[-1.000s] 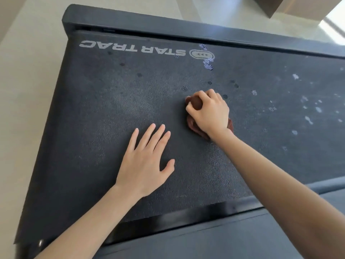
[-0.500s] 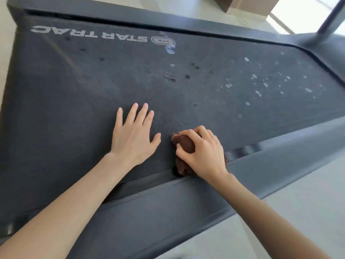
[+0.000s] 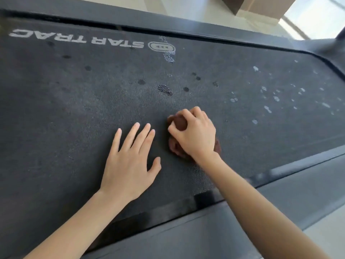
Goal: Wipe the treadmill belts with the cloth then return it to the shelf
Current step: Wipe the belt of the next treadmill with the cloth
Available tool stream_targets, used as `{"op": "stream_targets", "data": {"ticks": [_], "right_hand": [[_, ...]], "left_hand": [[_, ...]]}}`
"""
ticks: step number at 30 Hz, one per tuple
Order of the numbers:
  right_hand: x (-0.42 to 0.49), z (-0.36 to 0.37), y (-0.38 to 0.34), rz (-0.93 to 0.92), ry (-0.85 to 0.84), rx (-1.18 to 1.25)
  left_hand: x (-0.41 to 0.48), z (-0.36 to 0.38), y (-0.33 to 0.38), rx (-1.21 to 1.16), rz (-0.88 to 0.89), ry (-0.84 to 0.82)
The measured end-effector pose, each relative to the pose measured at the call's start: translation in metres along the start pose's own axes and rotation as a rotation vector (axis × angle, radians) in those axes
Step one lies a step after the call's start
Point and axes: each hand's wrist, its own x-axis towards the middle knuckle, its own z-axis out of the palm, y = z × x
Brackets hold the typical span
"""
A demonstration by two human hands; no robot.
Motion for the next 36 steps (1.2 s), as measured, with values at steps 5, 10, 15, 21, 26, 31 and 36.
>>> {"op": "stream_targets", "data": {"ticks": [5,10,15,21,26,31,36], "right_hand": [[0.059,0.02,0.015,0.055,-0.043,-0.082],[-0.009,-0.01,0.008,-0.011,-0.074,-0.069],[-0.097,-0.048,0.028,-0.052,-0.047,-0.1],[-0.048,-0.034,0.043,-0.034,-0.067,-0.024],[0.048,0.003,0.082,0.026,0.004,-0.018],[0.11,0.018,0.101,0.037,-0.039,-0.031],[0.048,-0.011,0.095,-0.097,-0.108,0.045]], "left_hand": [[0.004,-0.005,0.002,0.005,-0.052,-0.067],[-0.001,-0.005,0.001,0.041,-0.041,-0.06],[0.003,-0.003,0.018,-0.008,-0.026,-0.04],[0.031,0.001,0.037,0.0,0.105,-0.091],[0.035,0.008,0.032,-0.006,0.09,-0.099],[0.034,0.007,0.035,-0.01,0.066,-0.105],[0.035,0.0,0.039,0.065,0.065,-0.146]]}}
